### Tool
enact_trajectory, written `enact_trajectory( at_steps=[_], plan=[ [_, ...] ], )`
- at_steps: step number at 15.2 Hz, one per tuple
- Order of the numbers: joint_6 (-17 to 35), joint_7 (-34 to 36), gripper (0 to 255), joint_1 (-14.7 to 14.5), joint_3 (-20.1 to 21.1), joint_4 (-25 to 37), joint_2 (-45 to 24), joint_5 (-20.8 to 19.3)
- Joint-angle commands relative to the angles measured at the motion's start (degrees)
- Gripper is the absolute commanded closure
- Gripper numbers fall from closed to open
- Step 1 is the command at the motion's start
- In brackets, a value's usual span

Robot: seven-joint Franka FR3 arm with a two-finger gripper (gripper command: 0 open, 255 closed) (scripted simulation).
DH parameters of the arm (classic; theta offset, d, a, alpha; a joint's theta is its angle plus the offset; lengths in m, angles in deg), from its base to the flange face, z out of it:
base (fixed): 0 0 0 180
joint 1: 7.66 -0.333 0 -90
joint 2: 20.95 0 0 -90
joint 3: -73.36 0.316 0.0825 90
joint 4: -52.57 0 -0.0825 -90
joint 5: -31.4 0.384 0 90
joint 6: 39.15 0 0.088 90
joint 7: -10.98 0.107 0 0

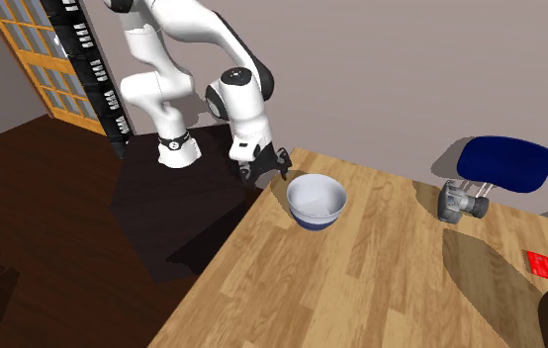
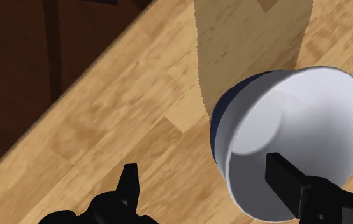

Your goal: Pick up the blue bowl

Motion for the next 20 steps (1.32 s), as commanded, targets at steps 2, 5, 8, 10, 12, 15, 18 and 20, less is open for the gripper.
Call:
enact_trajectory(
  at_steps=[2,5,8,10,12,15,18,20],
  plan=[
    [3.0,3.6,0,-1.7,0.6,4.5,-7.0,-3.2],
    [4.7,6.7,0,-3.8,0.2,9.1,-13.2,-6.3],
    [6.7,6.8,0,-4.2,-0.1,8.8,-14.9,-6.8],
    [8.0,6.9,0,-4.4,-0.3,8.6,-16.1,-7.2],
    [9.3,6.9,0,-4.6,-0.6,8.5,-17.3,-7.5],
    [9.7,7.0,255,-4.8,-0.7,8.5,-17.7,-7.7],
    [9.6,7.0,255,-4.7,-0.7,8.6,-17.7,-7.7],
    [9.6,7.0,255,-4.8,-0.7,8.6,-17.7,-7.7]
  ],
)
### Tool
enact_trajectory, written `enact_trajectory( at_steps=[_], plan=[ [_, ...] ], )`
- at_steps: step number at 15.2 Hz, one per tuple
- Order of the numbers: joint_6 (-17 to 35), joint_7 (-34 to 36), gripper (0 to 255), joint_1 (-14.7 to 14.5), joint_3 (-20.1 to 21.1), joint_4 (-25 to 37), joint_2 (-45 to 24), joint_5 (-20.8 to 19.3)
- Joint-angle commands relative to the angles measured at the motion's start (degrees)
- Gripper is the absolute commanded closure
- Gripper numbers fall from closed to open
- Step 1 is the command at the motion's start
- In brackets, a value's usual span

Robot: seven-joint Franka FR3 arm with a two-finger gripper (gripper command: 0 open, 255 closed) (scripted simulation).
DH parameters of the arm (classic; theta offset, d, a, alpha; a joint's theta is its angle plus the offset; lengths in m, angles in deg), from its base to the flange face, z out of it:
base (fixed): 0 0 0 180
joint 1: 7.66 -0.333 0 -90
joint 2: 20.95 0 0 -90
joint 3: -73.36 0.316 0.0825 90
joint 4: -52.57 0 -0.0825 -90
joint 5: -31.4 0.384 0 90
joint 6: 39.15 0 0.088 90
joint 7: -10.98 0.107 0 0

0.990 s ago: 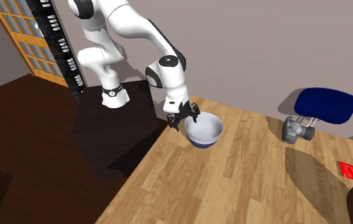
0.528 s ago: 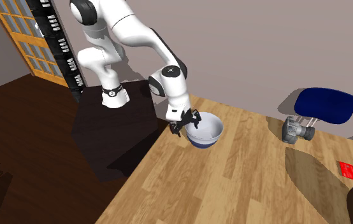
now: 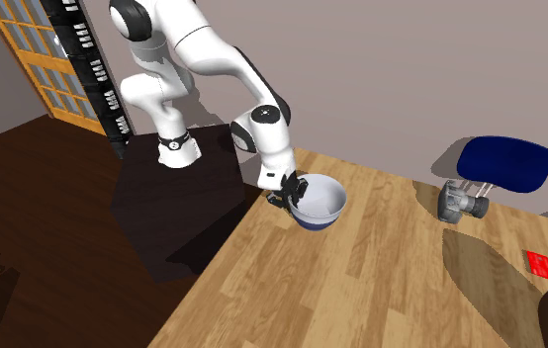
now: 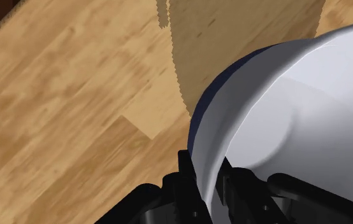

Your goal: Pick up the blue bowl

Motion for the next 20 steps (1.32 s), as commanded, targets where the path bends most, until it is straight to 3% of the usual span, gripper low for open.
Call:
enact_trajectory(
  at_steps=[1,4,20],
  plan=[
    [0.0,0.0,255,0.0,0.0,0.0,0.0,0.0],
    [0.1,0.0,255,0.0,0.0,-0.1,0.1,0.1],
    [-10.1,-0.5,255,1.5,1.5,1.9,8.6,2.7]
  ],
)
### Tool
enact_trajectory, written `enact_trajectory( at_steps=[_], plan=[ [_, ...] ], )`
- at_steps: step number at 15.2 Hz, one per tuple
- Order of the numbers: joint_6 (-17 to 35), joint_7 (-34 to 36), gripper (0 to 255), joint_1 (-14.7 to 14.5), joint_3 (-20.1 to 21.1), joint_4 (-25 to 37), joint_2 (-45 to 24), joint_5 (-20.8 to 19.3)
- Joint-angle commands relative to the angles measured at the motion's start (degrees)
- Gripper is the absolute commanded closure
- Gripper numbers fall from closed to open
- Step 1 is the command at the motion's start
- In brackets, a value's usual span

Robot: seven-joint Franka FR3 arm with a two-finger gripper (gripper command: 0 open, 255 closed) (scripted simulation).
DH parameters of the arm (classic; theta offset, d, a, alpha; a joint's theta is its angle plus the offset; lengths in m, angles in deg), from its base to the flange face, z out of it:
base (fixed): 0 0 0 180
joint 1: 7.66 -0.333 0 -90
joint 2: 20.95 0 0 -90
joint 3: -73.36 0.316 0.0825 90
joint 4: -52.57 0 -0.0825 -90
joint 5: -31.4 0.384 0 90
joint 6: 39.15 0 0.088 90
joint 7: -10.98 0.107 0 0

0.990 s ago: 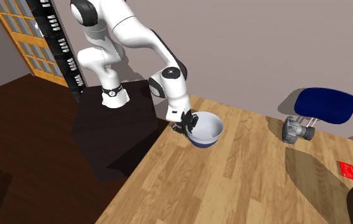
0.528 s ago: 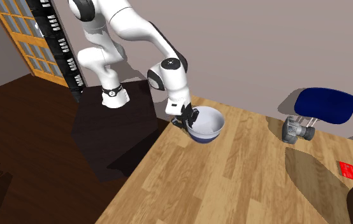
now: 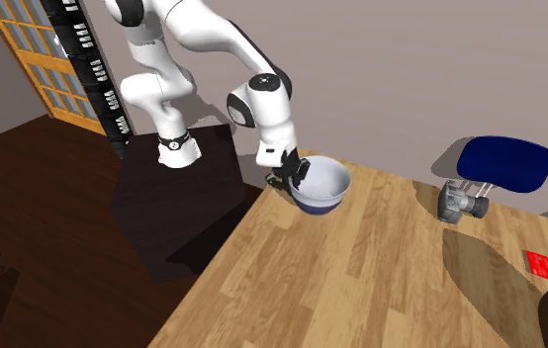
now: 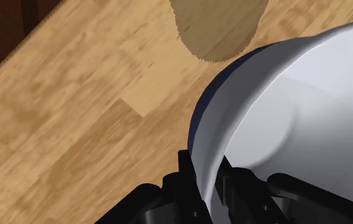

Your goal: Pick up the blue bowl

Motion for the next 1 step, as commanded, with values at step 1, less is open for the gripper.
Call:
enact_trajectory(
  at_steps=[1],
  plan=[
    [-0.5,0.0,255,0.0,0.0,0.2,0.3,0.1]
  ],
)
